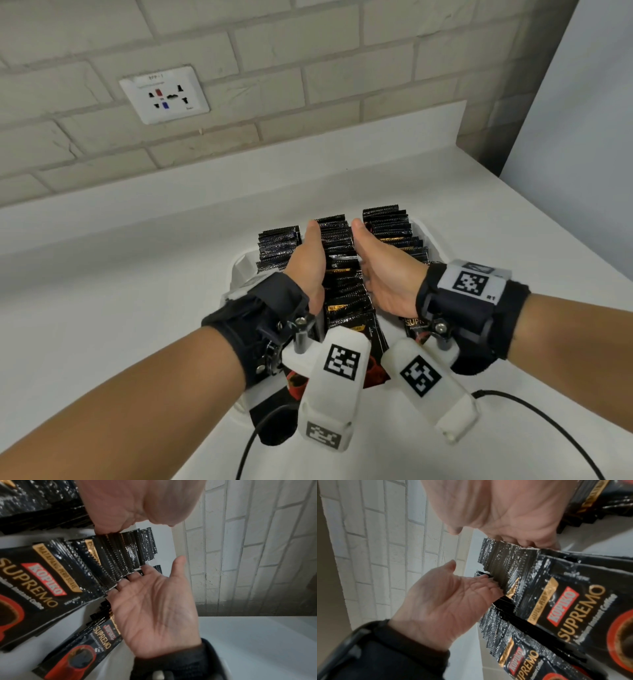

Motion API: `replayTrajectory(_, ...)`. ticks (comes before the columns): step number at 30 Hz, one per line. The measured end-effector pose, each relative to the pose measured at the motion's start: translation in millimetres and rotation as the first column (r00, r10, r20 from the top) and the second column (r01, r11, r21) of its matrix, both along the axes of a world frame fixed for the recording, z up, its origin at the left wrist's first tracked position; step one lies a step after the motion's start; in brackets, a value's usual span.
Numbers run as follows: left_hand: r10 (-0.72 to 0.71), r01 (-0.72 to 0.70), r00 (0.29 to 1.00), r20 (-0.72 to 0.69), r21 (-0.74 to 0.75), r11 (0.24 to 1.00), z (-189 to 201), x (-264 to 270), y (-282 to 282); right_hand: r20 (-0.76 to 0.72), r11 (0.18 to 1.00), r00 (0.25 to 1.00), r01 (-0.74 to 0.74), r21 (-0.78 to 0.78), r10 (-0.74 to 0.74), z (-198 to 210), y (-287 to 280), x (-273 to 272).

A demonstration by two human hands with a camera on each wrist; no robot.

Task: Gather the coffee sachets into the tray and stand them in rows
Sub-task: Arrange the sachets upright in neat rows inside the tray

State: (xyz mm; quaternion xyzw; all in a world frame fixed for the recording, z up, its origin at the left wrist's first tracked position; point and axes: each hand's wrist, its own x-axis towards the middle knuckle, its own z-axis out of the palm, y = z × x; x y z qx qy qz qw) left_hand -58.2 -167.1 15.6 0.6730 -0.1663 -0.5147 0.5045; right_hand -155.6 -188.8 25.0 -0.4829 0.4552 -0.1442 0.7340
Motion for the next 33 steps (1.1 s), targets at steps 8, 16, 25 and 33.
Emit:
replayTrajectory(8, 0.042, -0.042, 0.999, -0.022, 0.002, 0.999, -17.2, 8.4, -11.7, -0.042, 0.997, 0.996, 0.075, -0.032, -0.077, -2.1, -14.7, 5.3)
replayTrajectory(16, -0.017, 0.017, 1.000, 0.003, 0.003, 1.000, -7.3, 6.3, -10.0, -0.005, 0.999, 0.999, 0.050, -0.022, -0.050, -4.7, -19.3, 13.8)
replayTrajectory(25, -0.244, 0.244, 0.969, 0.035, 0.019, 0.970, 10.7, 4.8, 23.5, 0.060, 0.997, 0.997, -0.048, 0.067, 0.044, -5.2, -14.1, -31.5)
replayTrajectory(33, -0.213, 0.214, 0.977, -0.021, 0.048, 0.976, -2.8, -0.7, 40.8, -0.015, 0.984, 0.990, -0.140, 0.106, 0.143, -5.6, 10.4, -42.9)
